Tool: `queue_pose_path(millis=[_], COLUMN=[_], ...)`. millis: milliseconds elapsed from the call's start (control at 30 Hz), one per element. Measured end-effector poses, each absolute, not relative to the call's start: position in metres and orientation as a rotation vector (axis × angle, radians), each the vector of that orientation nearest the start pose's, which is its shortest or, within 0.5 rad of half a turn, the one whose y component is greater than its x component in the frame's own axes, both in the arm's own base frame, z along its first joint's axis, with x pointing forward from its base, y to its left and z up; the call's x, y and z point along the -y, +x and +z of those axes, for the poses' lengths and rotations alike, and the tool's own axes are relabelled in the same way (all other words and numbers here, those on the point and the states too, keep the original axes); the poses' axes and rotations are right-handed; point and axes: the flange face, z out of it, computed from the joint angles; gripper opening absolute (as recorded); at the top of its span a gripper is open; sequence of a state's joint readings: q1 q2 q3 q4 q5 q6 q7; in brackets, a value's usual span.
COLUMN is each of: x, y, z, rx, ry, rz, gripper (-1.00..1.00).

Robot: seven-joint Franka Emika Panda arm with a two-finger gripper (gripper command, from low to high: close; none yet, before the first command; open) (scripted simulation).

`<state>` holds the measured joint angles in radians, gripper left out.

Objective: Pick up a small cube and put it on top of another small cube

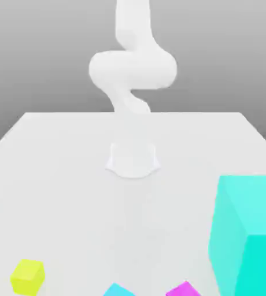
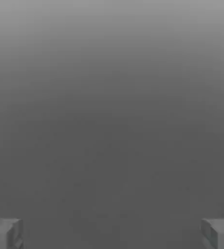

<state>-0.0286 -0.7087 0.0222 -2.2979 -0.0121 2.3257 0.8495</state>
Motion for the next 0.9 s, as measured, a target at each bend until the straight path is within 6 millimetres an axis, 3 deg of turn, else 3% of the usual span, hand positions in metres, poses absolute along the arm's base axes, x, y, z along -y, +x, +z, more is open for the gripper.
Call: queue_pose_path(millis=[233,467,700,900], x=[0.005,0.016,0.028,0.030], y=[0.461,0.515,0.541,0.541], z=[0.585,0.472,0.350,0.243], rx=[-1.352,-1.569,-1.776,-1.933], ry=[-2.515,-2.531,-2.506,-2.455], rz=[-0.774,-0.562,-0.326,-0.106], gripper=[0.00,0.00,0.00,0.00])
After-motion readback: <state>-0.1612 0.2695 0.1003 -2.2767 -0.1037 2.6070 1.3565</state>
